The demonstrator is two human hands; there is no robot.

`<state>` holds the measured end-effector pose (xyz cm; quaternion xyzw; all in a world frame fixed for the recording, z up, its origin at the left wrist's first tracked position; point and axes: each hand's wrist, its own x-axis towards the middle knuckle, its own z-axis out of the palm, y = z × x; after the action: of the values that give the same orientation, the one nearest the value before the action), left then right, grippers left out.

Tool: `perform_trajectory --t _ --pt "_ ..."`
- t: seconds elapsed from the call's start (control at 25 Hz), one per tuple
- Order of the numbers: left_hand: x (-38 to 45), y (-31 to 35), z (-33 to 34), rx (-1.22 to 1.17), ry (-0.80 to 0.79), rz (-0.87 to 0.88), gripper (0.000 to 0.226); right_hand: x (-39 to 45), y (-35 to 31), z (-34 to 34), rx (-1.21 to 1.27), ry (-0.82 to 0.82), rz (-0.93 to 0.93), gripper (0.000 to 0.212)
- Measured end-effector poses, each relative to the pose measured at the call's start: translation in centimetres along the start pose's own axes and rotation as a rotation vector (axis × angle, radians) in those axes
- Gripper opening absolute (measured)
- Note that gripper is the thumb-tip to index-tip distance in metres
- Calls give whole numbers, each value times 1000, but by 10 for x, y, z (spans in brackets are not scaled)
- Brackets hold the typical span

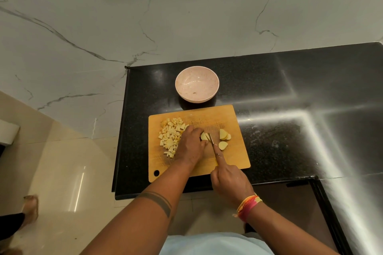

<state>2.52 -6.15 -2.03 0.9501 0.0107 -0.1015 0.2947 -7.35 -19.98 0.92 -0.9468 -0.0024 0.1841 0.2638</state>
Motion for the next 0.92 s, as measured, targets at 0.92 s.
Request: perform_trajectory --t 0.92 --pt "-1 3 -3 -44 64 -84 19 2 14 8 -144 -119 -53 85"
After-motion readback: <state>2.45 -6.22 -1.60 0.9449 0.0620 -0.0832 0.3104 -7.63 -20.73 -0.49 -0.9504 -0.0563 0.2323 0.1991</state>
